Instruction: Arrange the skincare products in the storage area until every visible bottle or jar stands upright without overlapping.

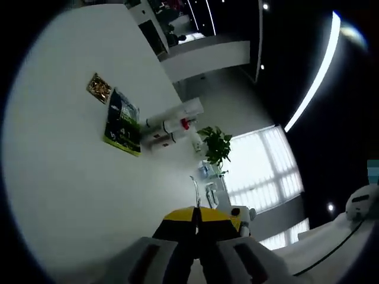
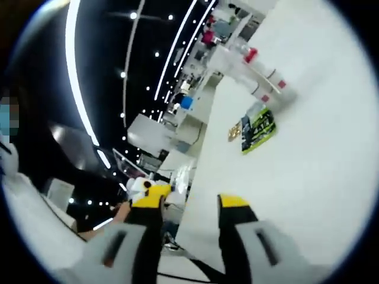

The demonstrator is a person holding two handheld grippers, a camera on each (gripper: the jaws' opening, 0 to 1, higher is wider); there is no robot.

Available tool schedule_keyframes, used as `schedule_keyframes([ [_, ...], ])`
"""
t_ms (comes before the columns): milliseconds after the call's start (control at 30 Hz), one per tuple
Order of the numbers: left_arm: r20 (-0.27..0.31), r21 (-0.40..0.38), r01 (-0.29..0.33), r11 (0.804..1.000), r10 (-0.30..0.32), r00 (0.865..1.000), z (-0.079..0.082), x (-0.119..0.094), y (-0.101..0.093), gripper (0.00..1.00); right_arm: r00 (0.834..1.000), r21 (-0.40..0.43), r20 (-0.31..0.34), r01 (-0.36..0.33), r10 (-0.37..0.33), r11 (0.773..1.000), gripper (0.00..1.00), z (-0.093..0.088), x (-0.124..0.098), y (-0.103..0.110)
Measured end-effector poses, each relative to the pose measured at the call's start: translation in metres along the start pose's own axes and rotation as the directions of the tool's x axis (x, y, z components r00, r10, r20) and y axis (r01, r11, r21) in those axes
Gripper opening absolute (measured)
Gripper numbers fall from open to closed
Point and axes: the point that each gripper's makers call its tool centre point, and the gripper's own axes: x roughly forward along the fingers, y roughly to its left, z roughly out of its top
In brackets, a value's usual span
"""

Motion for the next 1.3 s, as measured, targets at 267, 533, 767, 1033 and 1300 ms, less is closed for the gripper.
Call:
schedule_keyframes([
  [267,0.019,-0.003,-0.067,0.998,0.067,0.998,0.019,-0.004,0.018,0.00,0.987,-0.239,-0.068,0.126,-0.146,0.963,0.51,-0.005,-0.001,-0.016],
  [533,0.043,0.002,-0.113,0.994,0.112,0.993,0.043,-0.006,0.032,0.00,0.962,-0.374,-0.098,0.200,-0.253,0.906,0.59,-0.005,-0.002,-0.028],
  [767,0.064,-0.008,-0.154,0.988,0.154,0.986,0.062,-0.004,0.050,0.01,0.945,-0.403,-0.106,0.243,-0.308,0.882,0.59,-0.005,-0.007,-0.037],
  [1033,0.067,-0.012,-0.205,0.979,0.205,0.976,0.082,0.001,0.067,0.01,0.937,-0.400,-0.121,0.257,-0.328,0.880,0.59,-0.007,-0.009,-0.043],
  [1300,0.082,-0.025,-0.256,0.966,0.257,0.963,0.106,0.002,0.086,0.01,0.931,-0.401,-0.141,0.256,-0.335,0.880,0.60,-0.007,-0.006,-0.049],
])
